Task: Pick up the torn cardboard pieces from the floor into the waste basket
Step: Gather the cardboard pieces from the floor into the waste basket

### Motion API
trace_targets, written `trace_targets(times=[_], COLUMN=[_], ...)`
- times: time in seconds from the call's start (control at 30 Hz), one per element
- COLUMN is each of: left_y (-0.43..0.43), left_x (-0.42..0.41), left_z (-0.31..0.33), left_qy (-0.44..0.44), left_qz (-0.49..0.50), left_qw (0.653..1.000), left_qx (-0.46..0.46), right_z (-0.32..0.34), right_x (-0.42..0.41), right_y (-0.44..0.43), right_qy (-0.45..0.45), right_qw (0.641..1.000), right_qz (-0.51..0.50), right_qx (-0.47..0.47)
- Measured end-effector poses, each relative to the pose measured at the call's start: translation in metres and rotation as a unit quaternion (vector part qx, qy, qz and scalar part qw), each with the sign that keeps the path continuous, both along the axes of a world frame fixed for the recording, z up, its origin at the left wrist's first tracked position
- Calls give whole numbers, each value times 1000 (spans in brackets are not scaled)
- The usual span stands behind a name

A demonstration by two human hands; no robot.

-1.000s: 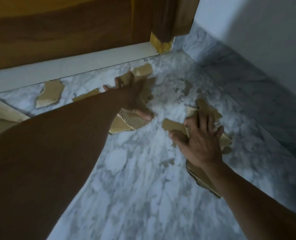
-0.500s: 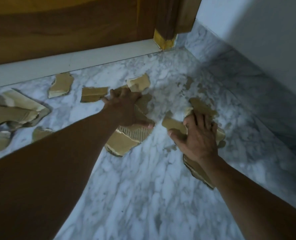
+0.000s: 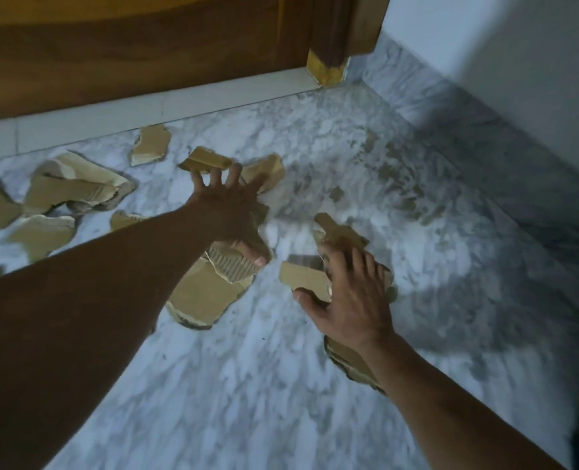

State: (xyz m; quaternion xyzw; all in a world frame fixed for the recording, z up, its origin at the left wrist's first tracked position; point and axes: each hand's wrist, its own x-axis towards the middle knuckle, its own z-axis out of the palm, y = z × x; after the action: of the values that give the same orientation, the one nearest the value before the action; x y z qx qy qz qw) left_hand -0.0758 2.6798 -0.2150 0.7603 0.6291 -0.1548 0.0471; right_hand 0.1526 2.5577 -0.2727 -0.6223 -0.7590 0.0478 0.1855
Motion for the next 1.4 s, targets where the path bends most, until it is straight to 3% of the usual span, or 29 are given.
trace_targets(times=[0.13, 0.27, 0.67, 0.9, 1.0, 1.1, 1.4], left_y=[29, 39, -59, -109, -127, -137, -169], left_x=[11, 1, -14, -17, -18, -17, -21], left_z=[5, -14, -15, -5, -9, -15, -20], left_qy=[-42, -44, -105, -161, -163, -219, -289], left_qz=[28, 29, 66, 124, 190, 247, 192], left_qw=[996, 990, 992, 978, 966, 941, 935], left_qx=[-72, -130, -23, -50, -65, -79, -70], right_z=[-2, -2, 1, 10, 8, 10, 24], right_x=[-1, 0, -12, -12, -13, -15, -15], right_y=[3, 12, -18, -53, -71, -79, -85], right_qy=[-49, -30, -80, -101, -77, -31, 36], right_qw=[995, 992, 996, 993, 990, 987, 986], right_qz=[-63, -65, -35, -52, -116, -148, -108], right_qx=[-55, -102, 5, -28, -30, -50, -122])
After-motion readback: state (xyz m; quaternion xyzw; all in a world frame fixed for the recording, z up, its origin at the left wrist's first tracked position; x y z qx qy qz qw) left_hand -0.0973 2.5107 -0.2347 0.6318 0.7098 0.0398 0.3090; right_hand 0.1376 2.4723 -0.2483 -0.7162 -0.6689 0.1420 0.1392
